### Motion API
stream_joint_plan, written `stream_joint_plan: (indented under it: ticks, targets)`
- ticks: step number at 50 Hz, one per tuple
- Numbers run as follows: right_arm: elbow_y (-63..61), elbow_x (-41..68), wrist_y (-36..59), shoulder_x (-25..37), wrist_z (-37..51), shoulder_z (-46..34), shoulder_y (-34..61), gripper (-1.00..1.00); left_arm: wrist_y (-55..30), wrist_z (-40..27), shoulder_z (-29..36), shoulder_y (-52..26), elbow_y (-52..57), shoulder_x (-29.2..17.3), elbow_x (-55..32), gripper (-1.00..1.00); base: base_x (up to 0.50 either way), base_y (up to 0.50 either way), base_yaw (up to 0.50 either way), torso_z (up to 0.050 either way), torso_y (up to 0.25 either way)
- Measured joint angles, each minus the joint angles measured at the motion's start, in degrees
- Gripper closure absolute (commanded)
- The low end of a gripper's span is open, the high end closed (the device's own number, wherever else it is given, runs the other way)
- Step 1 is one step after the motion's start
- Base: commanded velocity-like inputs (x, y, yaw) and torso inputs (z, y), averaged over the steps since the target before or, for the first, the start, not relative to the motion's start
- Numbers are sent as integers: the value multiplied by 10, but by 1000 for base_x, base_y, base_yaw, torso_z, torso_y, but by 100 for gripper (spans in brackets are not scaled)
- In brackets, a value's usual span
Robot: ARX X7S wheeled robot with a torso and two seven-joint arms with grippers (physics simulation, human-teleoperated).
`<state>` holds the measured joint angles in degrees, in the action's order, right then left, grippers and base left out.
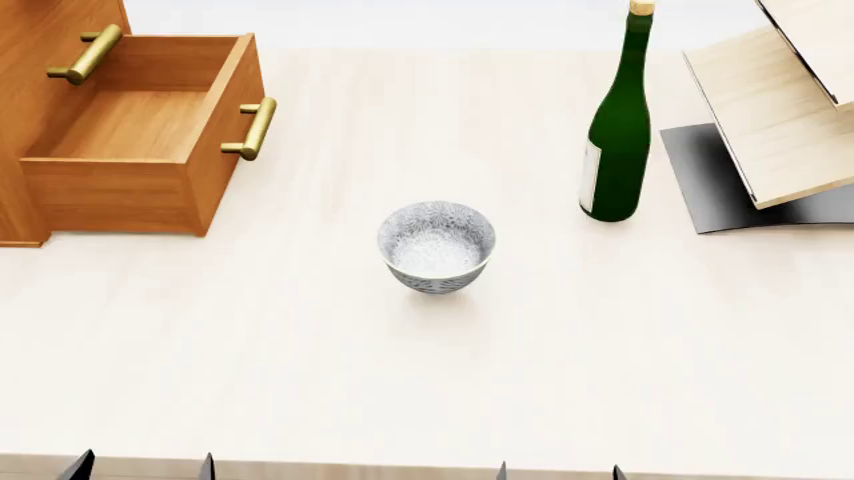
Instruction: Close the bottom drawer of the cabinet.
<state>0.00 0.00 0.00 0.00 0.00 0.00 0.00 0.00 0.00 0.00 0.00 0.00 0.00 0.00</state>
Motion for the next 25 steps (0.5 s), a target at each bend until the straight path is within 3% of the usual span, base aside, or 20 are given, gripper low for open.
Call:
stream_joint_plan:
  ticks: [25]
  targets:
    - [-78, -19, 78, 39, 40, -31, 18, -100, -14, -54, 21, -18, 21, -34, 8, -100, 0, 0, 0, 0, 0]
